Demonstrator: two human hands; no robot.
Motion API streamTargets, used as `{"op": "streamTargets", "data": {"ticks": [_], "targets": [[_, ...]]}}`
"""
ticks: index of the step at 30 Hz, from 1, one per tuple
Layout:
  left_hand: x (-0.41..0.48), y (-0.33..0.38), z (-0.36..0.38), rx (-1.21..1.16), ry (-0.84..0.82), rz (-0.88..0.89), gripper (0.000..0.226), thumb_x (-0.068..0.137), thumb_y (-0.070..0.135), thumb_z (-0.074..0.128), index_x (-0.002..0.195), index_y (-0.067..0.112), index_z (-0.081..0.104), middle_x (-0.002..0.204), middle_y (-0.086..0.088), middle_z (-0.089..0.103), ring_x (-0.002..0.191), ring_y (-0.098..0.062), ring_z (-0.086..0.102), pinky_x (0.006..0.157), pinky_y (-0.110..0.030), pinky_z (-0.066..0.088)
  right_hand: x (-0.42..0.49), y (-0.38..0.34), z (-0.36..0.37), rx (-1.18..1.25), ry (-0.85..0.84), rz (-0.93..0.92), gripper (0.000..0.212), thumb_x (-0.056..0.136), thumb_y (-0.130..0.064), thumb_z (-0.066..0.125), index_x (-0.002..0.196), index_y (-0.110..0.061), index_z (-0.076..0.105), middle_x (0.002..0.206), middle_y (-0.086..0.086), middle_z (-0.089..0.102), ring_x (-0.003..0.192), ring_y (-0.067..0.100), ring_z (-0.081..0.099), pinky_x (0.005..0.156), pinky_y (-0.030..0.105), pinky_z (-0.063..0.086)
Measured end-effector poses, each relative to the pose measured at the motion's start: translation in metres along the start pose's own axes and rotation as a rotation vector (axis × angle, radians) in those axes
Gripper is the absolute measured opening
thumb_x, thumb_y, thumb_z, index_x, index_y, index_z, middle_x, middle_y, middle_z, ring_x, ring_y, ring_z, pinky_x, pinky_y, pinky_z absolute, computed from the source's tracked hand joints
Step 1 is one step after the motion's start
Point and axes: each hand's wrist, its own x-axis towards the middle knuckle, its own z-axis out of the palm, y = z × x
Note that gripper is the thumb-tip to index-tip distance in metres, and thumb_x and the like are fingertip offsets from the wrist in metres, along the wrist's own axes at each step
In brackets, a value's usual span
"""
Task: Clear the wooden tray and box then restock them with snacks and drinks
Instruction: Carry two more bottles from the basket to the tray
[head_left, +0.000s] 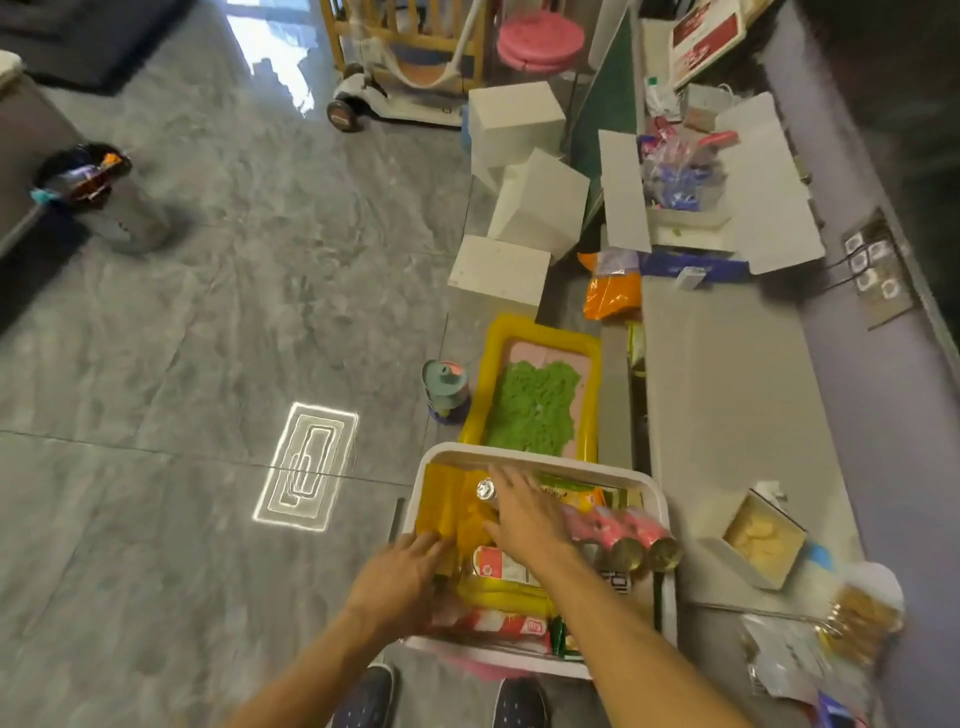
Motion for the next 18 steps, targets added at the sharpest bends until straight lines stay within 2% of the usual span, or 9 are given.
{"op": "streamTargets", "data": {"ticks": [2, 5, 8, 10, 13, 16, 18], "targets": [[0.005, -0.005, 0.010, 0.004, 0.017, 0.007, 0.077, 0.092, 0.055, 0.069, 0.157, 0.031, 0.036, 0.149, 0.002, 0.052, 0.128, -0.029, 0.057, 0.103, -0.046, 0.055, 0.011, -0.001, 0.010, -0.008, 0.015, -0.003, 0.072, 0.093, -0.037, 0.076, 0.154, -0.018, 0.043, 0.152, 0.004, 0.051, 0.139, 0.027, 0.048, 0.112, 0.043, 0.045], [0.009, -0.009, 0.013, -0.005, 0.034, -0.004, 0.064, 0.091, 0.048, 0.073, 0.148, 0.031, 0.049, 0.139, 0.003, 0.057, 0.120, -0.025, 0.059, 0.101, -0.042, 0.055, 0.016, -0.003, 0.015, 0.043, 0.078, 0.018, 0.042, 0.091, -0.024, 0.078, 0.130, -0.019, 0.061, 0.132, 0.002, 0.065, 0.124, 0.026, 0.062, 0.103, 0.041, 0.051], [0.004, -0.007, 0.004, -0.006, 0.037, 0.002, 0.064, 0.090, 0.052, 0.073, 0.147, 0.033, 0.050, 0.141, 0.005, 0.057, 0.121, -0.023, 0.058, 0.104, -0.042, 0.053, 0.008, -0.002, 0.006, 0.170, 0.104, 0.064, 0.040, 0.093, -0.020, 0.077, 0.130, -0.018, 0.062, 0.128, 0.003, 0.068, 0.116, 0.025, 0.065, 0.094, 0.038, 0.052], [-0.004, -0.003, -0.009, -0.049, 0.014, 0.005, 0.067, 0.088, 0.061, 0.070, 0.146, 0.033, 0.051, 0.141, 0.007, 0.058, 0.121, -0.023, 0.059, 0.103, -0.042, 0.054, 0.000, -0.001, -0.006, 0.261, 0.139, 0.120, 0.035, 0.094, -0.021, 0.078, 0.126, -0.021, 0.062, 0.118, 0.003, 0.070, 0.103, 0.023, 0.068, 0.081, 0.037, 0.054], [-0.016, 0.013, -0.042, -0.185, 0.006, -0.015, 0.055, 0.090, 0.063, 0.066, 0.133, 0.028, 0.060, 0.129, 0.002, 0.068, 0.108, -0.023, 0.069, 0.093, -0.038, 0.059, -0.013, 0.000, -0.032, 0.433, 0.200, 0.162, 0.026, 0.094, -0.022, 0.078, 0.115, -0.022, 0.064, 0.100, 0.001, 0.071, 0.084, 0.019, 0.066, 0.064, 0.033, 0.050], [-0.026, 0.039, -0.091, -0.306, 0.014, -0.035, 0.034, 0.090, 0.051, 0.068, 0.112, 0.024, 0.067, 0.108, -0.001, 0.074, 0.090, -0.023, 0.073, 0.081, -0.035, 0.060, -0.033, -0.002, -0.072, 0.543, 0.244, 0.167, 0.020, 0.091, -0.023, 0.080, 0.106, -0.022, 0.067, 0.090, 0.000, 0.070, 0.080, 0.020, 0.065, 0.065, 0.041, 0.052], [-0.032, 0.052, -0.125, -0.323, 0.074, -0.026, 0.037, 0.085, 0.054, 0.069, 0.106, 0.024, 0.067, 0.102, 0.001, 0.073, 0.086, -0.022, 0.071, 0.075, -0.034, 0.059, -0.049, 0.000, -0.101, 0.578, 0.282, 0.170, 0.021, 0.089, -0.026, 0.083, 0.105, -0.022, 0.070, 0.085, -0.003, 0.071, 0.076, 0.019, 0.067, 0.065, 0.044, 0.057]]}}
